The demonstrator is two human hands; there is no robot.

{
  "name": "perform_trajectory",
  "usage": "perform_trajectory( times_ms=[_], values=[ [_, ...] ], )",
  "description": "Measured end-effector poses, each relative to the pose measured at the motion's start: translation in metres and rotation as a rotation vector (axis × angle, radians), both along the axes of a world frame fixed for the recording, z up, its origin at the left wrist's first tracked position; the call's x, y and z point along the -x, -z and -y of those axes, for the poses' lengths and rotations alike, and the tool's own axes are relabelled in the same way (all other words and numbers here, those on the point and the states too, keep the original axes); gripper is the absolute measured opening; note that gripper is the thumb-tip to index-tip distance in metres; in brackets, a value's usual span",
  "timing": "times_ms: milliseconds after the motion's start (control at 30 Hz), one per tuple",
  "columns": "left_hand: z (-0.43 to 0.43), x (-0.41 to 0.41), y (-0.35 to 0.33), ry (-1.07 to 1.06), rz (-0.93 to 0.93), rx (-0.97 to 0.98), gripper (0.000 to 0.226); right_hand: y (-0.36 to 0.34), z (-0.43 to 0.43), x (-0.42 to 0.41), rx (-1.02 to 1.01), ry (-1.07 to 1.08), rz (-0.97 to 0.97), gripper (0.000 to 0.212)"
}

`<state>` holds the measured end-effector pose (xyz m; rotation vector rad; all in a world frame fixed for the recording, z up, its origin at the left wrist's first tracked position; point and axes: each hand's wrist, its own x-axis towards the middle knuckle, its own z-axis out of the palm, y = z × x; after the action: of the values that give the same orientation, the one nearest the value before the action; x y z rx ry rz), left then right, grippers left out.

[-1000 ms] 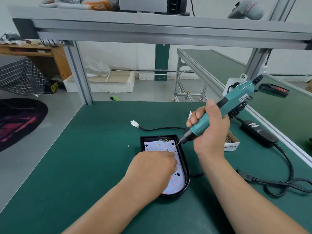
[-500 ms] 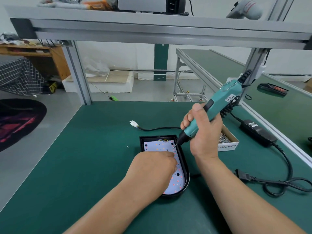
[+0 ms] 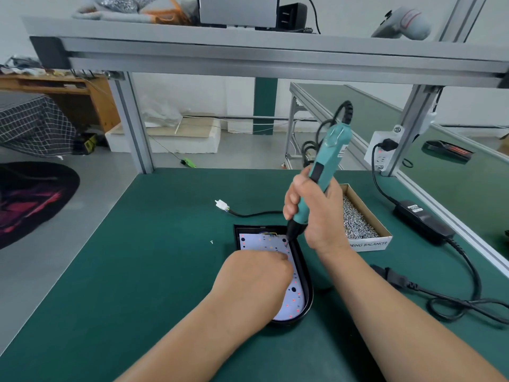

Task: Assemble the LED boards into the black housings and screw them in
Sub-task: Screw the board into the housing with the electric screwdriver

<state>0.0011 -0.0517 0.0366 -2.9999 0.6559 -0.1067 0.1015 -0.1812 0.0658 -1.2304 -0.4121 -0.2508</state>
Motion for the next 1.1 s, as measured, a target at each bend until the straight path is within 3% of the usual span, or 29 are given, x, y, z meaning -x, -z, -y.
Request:
perform_trajectory(
  times_ms=[167,333,433,467,667,700,767,867,1100],
  values=[
    [-0.004,-0.002,0.004,0.006,0.031,0.010,0.027,0.001,0.006,0.004,-0.069,-0.007,0.042,0.031],
    [-0.005,-0.002,0.003,-0.023,0.043,0.086,0.021,-0.008,0.007,0.013,-0.106,0.044,0.137,0.024],
    [-0.015,0.001,-0.001,-0.061,-0.025,0.274,0.056,-0.017,0.009,0.017,-0.292,-0.007,0.063,0.026],
    [-0.019,0.002,-0.004,-0.098,-0.100,0.466,0.058,-0.018,0.011,0.019,-0.350,-0.021,0.033,0.027],
    [-0.047,-0.011,-0.028,-0.502,-0.560,2.218,0.030,-0.022,0.028,0.017,-0.650,-0.068,-0.144,0.034],
    [-0.054,-0.013,-0.031,-0.519,-0.595,2.421,0.027,-0.021,0.029,0.016,-0.684,-0.069,-0.169,0.035],
    [-0.064,-0.014,-0.031,-0.517,-0.562,2.618,0.025,-0.020,0.029,0.014,-0.714,-0.057,-0.208,0.035],
    [-0.062,-0.011,-0.029,-0.435,-0.572,2.514,0.029,-0.016,0.024,0.016,-0.714,-0.044,-0.252,0.033],
    [-0.037,0.005,-0.015,-0.331,-0.572,1.864,0.020,-0.017,0.019,0.019,-0.701,-0.081,-0.245,0.031]
  ],
)
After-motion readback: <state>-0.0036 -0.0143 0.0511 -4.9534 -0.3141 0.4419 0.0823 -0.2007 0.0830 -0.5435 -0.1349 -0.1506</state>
